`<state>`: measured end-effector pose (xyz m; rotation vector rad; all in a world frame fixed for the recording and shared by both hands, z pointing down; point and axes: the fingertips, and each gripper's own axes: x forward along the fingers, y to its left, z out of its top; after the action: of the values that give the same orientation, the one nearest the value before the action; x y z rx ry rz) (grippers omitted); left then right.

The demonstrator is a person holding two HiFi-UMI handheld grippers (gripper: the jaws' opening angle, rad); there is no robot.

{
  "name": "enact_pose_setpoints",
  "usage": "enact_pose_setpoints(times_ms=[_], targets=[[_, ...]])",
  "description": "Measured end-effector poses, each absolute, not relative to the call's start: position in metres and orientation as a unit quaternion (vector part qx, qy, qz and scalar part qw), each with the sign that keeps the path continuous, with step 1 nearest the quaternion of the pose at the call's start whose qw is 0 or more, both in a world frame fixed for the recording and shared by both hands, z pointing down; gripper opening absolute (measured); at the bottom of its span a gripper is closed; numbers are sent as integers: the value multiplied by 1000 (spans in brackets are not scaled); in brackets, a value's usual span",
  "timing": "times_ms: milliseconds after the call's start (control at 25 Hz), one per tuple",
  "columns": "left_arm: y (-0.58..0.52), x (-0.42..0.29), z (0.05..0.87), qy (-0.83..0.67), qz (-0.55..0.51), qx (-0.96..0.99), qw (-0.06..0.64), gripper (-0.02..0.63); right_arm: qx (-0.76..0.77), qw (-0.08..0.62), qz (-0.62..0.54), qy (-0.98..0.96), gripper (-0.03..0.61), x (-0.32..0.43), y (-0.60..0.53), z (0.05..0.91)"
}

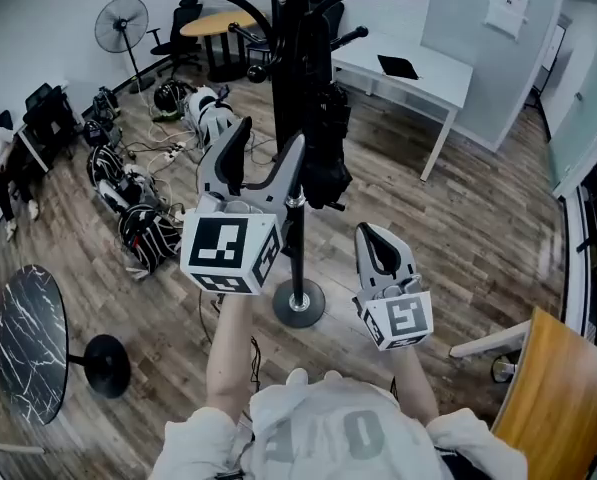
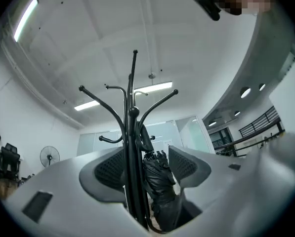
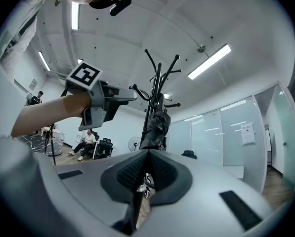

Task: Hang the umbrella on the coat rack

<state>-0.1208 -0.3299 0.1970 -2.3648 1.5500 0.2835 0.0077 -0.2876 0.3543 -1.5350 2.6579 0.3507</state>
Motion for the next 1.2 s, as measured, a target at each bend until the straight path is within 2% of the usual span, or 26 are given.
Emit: enact_pose_setpoints(times_ms=[200,280,440,720,1000,1200], targets=[[-293,-132,212,553,65,-805,207,271,-487,46,138,861,31,-9,-290,326],[-280,-139,218,559,77,-800,205,248,-481,50,139,864,31,-17,-288,322],[-260,-150,237,574,91,-787,205,157,-466,51,133,873,31,-28,-281,325],[-246,-161,272,603,108,-768,187,62,-457,46,112,881,31,-36,-277,340],[-247,-164,317,630,86,-757,149,34,-446,45,88,889,31,-43,-275,353],[-247,-164,333,635,68,-756,139,28,-448,14,110,887,31,-44,-275,360]])
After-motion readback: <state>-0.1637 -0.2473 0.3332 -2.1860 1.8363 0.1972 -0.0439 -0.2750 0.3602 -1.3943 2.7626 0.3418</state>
